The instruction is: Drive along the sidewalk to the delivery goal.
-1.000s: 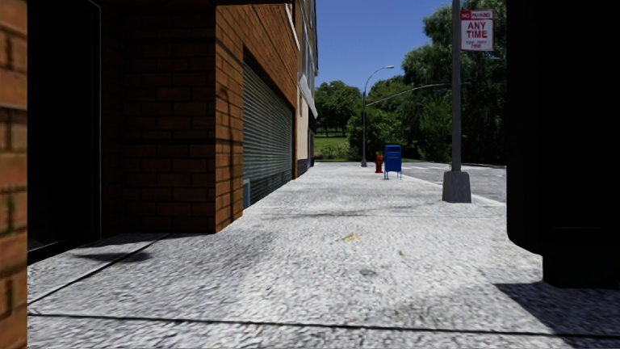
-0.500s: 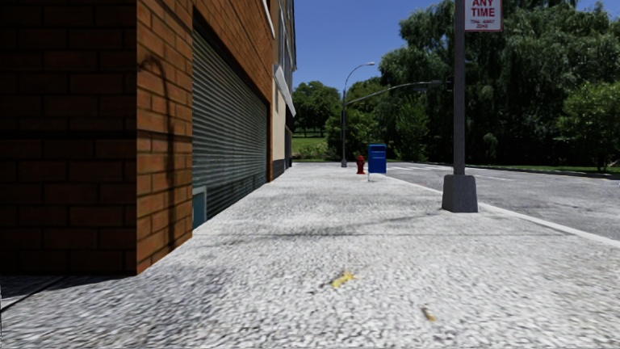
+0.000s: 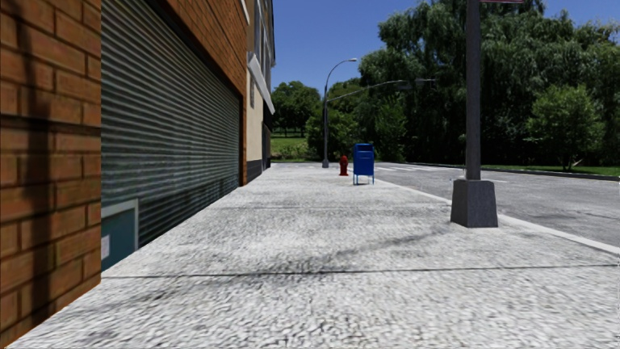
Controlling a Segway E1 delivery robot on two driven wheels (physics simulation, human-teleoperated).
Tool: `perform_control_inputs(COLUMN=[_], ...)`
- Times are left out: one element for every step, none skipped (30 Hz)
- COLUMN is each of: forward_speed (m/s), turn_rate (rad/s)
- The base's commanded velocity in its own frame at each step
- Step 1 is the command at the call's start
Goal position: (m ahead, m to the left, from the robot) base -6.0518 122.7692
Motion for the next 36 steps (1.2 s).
perform_control_inputs(forward_speed=[1.99,1.99,1.99,1.99,1.99,1.99,1.99,1.99,1.99,1.99,1.99,1.99,1.99,1.99,1.99,1.99,1.99,1.99,1.99,1.99,1.99,1.99,1.99,1.99,1.99,1.99,1.99,1.99,1.99,2.0,2.0,2.0,2.0,2.0,2.0,2.0], turn_rate=[0.0,0.0,0.0,0.0,0.0,0.0,0.0,0.0,0.0,0.0,0.0,0.0,0.0,0.0,0.0,0.0,0.0,0.0,0.0,0.0,0.0,0.0,0.0,0.0,0.0,0.0,0.0,0.0,0.0,0.0,0.0,0.0,0.0,0.0,0.0,0.0])
